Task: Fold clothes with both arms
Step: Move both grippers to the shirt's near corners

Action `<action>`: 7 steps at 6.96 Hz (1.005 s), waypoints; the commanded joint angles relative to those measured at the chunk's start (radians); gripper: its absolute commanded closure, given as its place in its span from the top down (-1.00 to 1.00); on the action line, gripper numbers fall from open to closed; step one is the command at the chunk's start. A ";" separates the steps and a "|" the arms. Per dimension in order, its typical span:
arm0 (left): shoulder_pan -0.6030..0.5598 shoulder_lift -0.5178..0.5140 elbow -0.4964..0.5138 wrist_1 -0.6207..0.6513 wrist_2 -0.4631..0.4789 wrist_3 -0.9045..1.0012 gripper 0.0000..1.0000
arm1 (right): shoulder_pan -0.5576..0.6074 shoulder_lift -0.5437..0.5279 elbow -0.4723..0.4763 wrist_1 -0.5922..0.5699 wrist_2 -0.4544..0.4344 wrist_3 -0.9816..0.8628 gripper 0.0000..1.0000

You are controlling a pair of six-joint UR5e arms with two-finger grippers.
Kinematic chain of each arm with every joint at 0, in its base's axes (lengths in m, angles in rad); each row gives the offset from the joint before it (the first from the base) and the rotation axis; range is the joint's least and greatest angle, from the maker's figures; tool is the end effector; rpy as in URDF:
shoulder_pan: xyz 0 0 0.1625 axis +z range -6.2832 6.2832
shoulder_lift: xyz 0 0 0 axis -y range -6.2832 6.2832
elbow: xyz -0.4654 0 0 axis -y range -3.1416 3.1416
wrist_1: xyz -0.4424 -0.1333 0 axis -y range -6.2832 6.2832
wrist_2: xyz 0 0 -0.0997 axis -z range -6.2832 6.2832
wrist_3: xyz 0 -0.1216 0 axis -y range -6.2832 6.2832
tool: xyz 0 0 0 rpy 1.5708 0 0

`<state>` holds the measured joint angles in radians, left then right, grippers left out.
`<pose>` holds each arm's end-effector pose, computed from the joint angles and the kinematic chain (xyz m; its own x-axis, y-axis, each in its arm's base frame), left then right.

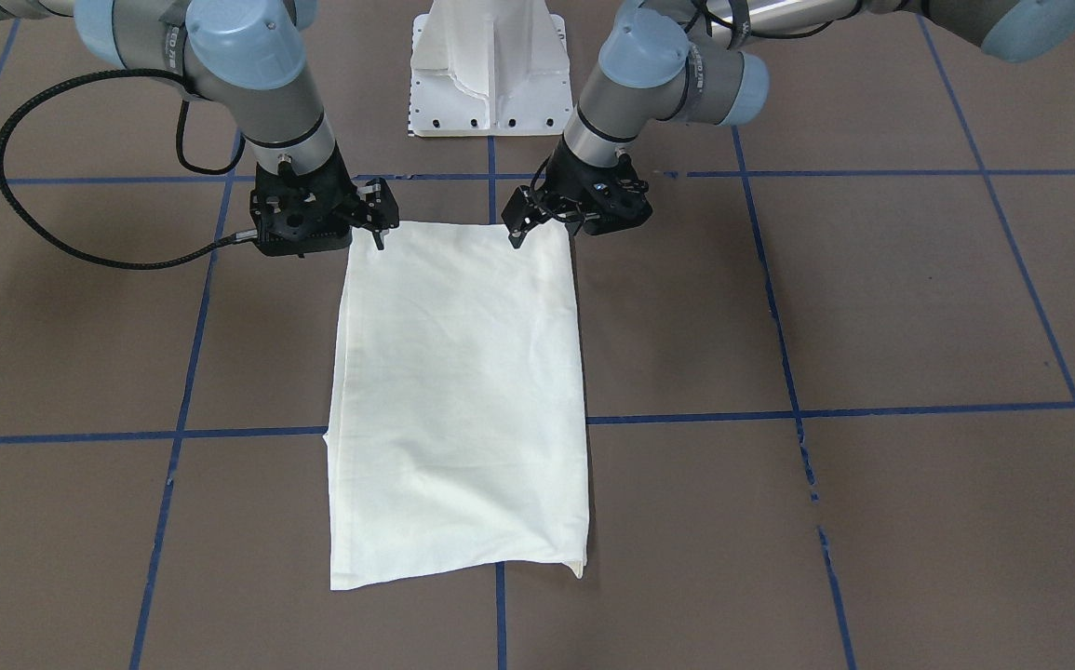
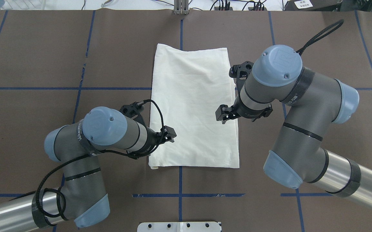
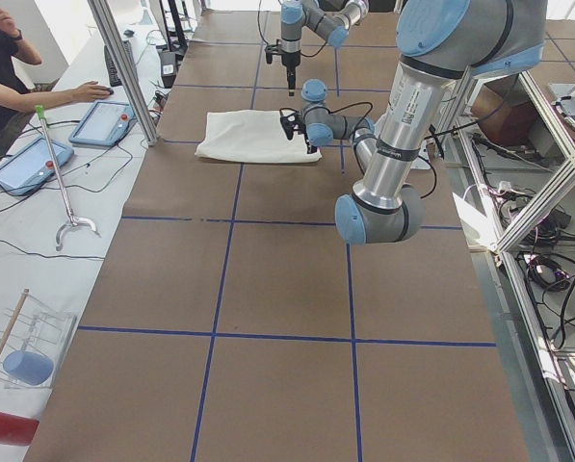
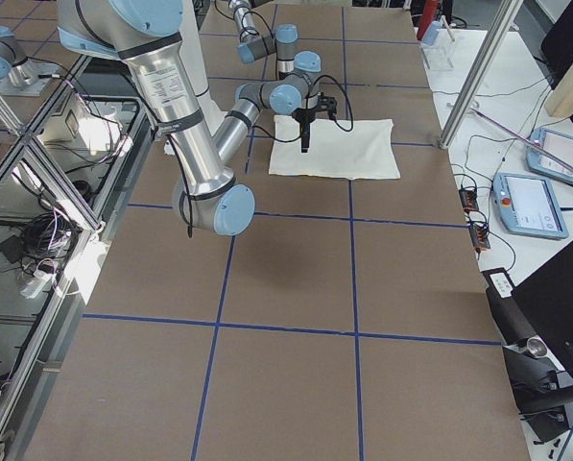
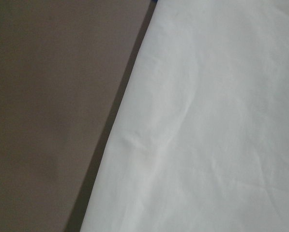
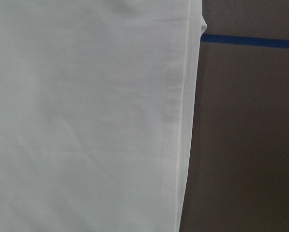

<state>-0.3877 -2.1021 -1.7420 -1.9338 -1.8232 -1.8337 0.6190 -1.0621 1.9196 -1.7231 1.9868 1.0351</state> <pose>0.6320 -0.3693 0.2476 0.3902 -0.4312 -0.8136 0.2746 0.8979 -0.3441 -0.4921 -0.4539 0.2545 0.6953 -0.0779 0.7145 0.0436 0.9968 0.0662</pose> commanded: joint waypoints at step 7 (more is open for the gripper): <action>0.069 0.005 -0.001 0.117 0.042 -0.042 -0.17 | 0.012 0.001 0.001 0.002 0.001 0.002 1.00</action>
<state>-0.3208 -2.0970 -1.7442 -1.8225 -1.7810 -1.8760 0.6294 -1.0609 1.9212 -1.7222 1.9880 1.0370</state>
